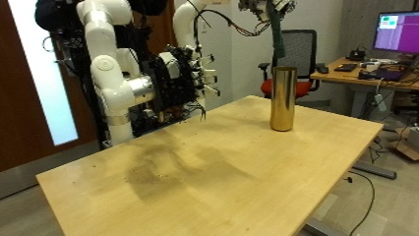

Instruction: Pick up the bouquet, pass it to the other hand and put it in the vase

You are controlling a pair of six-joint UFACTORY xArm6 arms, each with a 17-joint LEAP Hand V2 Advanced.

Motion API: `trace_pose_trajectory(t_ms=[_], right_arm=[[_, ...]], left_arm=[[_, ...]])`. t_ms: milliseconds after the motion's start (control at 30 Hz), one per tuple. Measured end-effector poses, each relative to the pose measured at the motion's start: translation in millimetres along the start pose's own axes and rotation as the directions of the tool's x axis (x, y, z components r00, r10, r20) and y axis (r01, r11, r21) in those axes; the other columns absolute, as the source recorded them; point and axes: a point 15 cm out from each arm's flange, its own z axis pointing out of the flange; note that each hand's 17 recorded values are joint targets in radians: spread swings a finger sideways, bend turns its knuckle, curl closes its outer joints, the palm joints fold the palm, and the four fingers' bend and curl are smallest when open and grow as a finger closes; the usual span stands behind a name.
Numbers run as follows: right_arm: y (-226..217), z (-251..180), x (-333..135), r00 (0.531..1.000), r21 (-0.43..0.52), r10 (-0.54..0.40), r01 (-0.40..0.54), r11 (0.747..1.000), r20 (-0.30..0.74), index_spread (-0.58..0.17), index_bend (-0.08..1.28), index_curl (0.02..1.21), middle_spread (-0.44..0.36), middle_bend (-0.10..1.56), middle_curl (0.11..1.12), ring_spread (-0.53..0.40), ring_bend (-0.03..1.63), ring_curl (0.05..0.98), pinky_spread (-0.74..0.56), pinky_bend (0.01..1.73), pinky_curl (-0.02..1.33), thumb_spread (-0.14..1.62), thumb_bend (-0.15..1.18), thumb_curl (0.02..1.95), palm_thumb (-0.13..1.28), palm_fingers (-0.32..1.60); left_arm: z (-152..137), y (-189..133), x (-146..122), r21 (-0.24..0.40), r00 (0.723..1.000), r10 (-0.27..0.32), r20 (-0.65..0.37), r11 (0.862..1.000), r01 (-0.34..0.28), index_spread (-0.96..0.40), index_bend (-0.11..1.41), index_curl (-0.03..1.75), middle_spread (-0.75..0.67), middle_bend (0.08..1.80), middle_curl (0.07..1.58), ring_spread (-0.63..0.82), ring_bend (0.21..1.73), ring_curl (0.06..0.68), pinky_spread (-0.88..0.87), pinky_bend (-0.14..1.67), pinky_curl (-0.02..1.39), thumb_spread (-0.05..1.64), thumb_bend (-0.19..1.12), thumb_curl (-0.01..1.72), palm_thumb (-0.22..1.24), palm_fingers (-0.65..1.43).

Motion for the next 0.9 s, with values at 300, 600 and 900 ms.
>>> trace_pose_trajectory(t_ms=[300,600,900], right_arm=[[-0.8,-0.8,0.9,1.0,0.003,0.002,-0.002,1.0,0.004,-0.279,0.16,0.25,0.112,0.2,0.33,0.146,0.31,0.265,0.26,0.29,0.33,0.96,-0.02,0.55,0.94,0.06],[1.8,2.1,0.6,1.0,-0.006,0.002,-0.002,1.0,0.003,-0.278,0.16,0.26,0.113,0.2,0.33,0.147,0.31,0.263,0.27,0.28,0.33,0.96,-0.02,0.56,0.94,0.07],[7.3,2.6,6.0,1.0,-0.003,0.021,-0.021,1.0,0.007,-0.279,0.16,0.27,0.113,0.19,0.32,0.156,0.3,0.261,0.27,0.26,0.32,0.96,-0.02,0.56,0.94,0.1]], left_arm=[[4.8,-4.4,-17.3,0.01,1.0,-0.016,-0.002,1.0,0.016,-0.65,0.33,1.51,-0.48,1.18,0.9,-0.41,1.42,0.6,-0.57,1.11,0.76,0.22,-0.03,0.93,1.1,1.09],[5.4,4.2,-37.1,0.015,0.997,-0.071,-0.003,0.997,0.071,-0.64,0.3,1.52,-0.48,1.17,0.9,-0.41,1.42,0.597,-0.58,1.11,0.76,0.27,-0.03,0.91,1.05,1.08],[5.6,27.0,-84.6,0.004,0.988,-0.149,0.046,0.989,0.149,-0.32,0.11,1.2,-0.14,0.6,0.69,-0.1,0.98,0.429,-0.2,0.66,0.59,0.8,-0.06,0.61,0.54,-0.16]])
